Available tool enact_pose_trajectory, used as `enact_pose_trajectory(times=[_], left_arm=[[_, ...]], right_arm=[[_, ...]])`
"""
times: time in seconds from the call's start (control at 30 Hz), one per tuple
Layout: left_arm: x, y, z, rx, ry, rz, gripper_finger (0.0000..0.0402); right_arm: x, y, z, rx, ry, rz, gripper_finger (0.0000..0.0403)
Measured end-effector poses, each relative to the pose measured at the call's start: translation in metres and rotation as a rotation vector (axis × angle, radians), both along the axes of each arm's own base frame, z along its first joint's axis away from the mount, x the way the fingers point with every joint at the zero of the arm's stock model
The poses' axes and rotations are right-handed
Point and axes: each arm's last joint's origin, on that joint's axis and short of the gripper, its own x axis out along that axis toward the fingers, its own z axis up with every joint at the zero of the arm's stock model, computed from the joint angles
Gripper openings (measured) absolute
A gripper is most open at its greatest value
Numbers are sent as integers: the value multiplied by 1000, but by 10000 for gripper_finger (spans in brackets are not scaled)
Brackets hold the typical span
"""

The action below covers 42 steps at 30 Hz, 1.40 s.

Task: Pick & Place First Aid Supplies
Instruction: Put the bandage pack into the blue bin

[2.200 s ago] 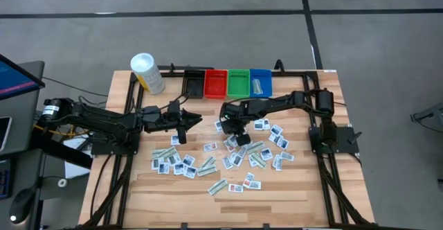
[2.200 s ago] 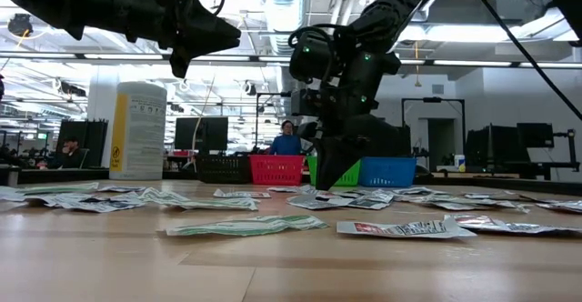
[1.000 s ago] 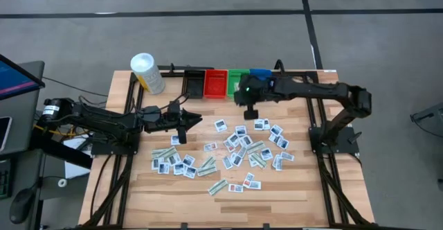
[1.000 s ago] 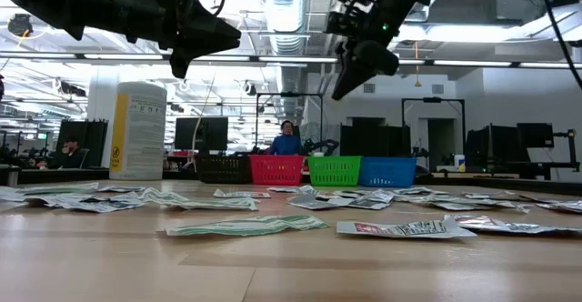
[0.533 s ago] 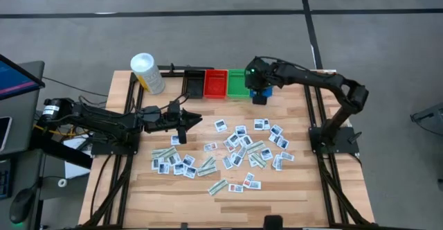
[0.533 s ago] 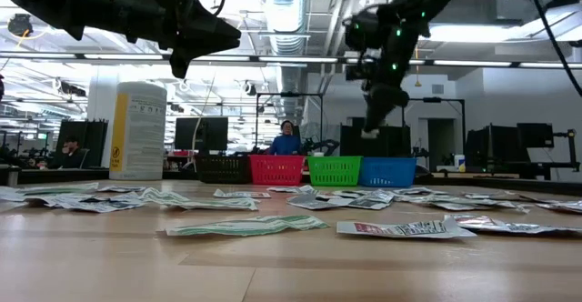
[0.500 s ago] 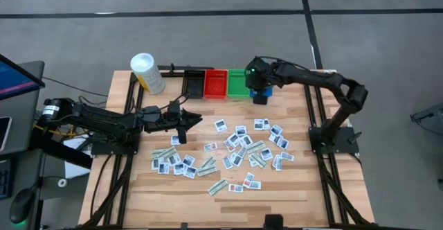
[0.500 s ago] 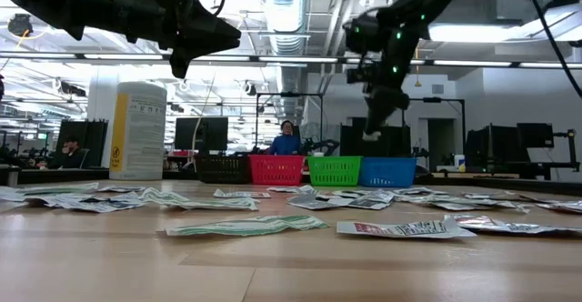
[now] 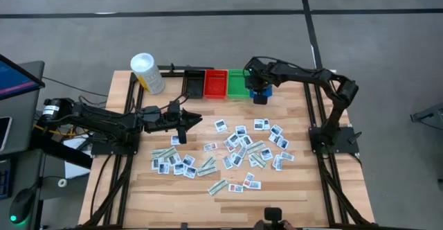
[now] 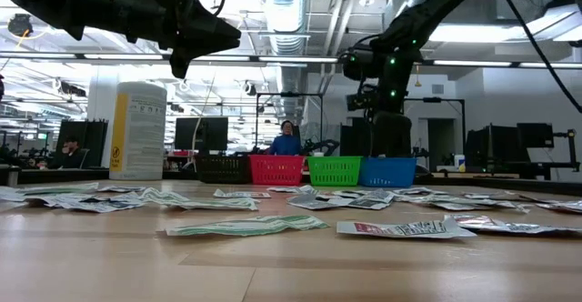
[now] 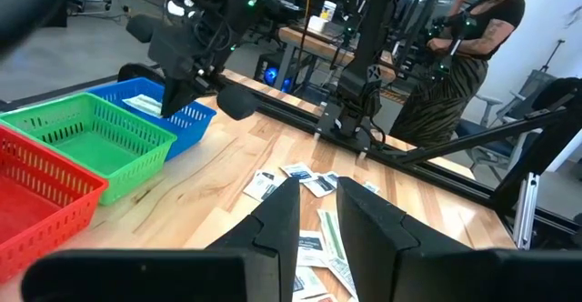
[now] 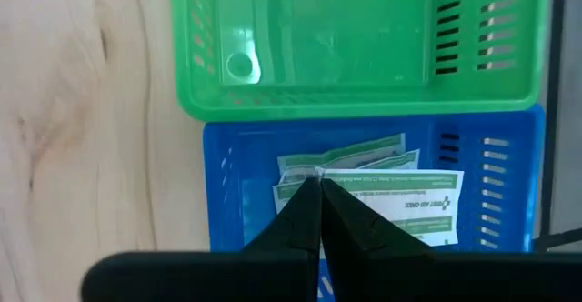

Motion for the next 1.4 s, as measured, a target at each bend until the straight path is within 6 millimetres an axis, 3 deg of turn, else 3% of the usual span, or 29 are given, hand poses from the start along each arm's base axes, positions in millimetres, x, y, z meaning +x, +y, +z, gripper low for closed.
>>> enact_pose_trajectory(times=[0.33,0.83,1.03,1.23,1.4], left_arm=[[0,0,0,-16,-3,1,76],[0,0,0,-16,-3,1,76],[0,0,0,-16,-3,1,76],[0,0,0,-16,-3,1,76],[0,0,0,-16,-3,1,76]], right_arm=[[0,-3,0,0,-14,-7,5],[-2,2,1,35,38,-39,97],[-2,23,38,47,-86,-55,98],[-7,60,84,55,-257,0,96],[-14,94,103,126,-285,116,96]])
